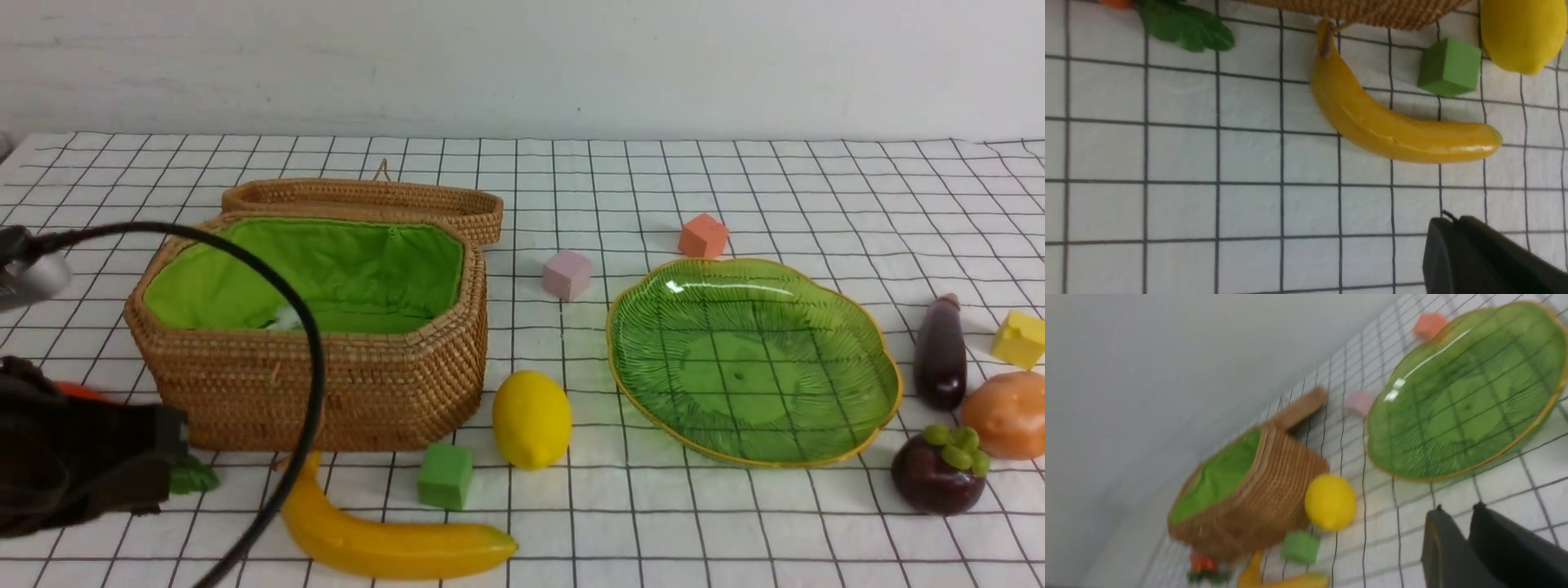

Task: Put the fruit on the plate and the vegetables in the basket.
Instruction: Use the left arm to grab a carrot and put it into the left basket, then use the left arm to grab a banana and put it into the right plate

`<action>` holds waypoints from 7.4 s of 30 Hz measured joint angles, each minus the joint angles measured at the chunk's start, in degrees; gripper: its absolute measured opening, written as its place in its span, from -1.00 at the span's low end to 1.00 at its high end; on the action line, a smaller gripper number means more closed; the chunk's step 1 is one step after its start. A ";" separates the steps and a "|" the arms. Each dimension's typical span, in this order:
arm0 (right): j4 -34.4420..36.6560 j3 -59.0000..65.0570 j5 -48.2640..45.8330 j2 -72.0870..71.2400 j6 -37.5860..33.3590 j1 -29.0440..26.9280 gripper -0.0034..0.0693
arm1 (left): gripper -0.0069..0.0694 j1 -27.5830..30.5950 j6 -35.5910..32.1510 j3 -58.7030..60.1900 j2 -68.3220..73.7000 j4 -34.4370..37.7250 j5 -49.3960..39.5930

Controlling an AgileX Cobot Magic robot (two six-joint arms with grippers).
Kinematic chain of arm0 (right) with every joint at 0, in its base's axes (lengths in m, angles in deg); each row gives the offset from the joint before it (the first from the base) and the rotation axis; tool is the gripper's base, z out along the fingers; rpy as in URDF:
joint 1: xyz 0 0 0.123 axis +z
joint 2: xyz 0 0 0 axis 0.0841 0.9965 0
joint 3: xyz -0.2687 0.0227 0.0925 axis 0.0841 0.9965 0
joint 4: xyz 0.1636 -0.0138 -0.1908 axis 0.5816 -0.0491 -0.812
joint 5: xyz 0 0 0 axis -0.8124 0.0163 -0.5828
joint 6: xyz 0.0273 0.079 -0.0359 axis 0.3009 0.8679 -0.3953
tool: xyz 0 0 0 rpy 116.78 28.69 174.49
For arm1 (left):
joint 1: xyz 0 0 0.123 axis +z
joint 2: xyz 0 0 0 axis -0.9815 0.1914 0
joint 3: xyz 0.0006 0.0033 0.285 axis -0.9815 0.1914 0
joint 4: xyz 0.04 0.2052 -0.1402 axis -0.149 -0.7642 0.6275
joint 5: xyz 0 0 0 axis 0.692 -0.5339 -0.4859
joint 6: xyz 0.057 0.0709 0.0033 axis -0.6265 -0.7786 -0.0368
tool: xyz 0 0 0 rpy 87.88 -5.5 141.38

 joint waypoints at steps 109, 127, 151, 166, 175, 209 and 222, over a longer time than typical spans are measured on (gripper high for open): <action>-2.01 -44.01 -21.64 29.51 -32.15 2.14 -0.61 | -0.09 -3.04 -69.44 -36.97 38.90 2.77 13.80; -1.96 -44.01 -23.44 29.51 -32.15 2.14 -0.61 | 0.90 -3.04 -76.33 -38.48 42.24 -3.60 8.46; -2.09 -44.01 -36.79 23.09 -28.08 2.14 -0.61 | -0.82 -26.18 -56.70 -7.46 19.53 -6.01 -3.79; -2.42 -44.13 -40.77 20.18 -27.97 2.14 -0.61 | 0.61 -26.37 -60.03 -5.88 37.07 -15.87 10.76; -2.42 -44.13 -41.06 20.01 -27.88 2.14 -0.63 | 0.23 -26.37 -59.47 -6.02 43.76 -17.71 12.65; -21.98 -44.13 -37.37 19.89 -3.98 2.14 -0.61 | 0.07 -37.47 -51.02 -78.00 82.55 -5.16 15.31; -20.11 -44.13 -38.01 19.89 -5.55 2.14 -0.61 | 0.85 -37.45 -45.10 -78.47 78.86 1.33 0.28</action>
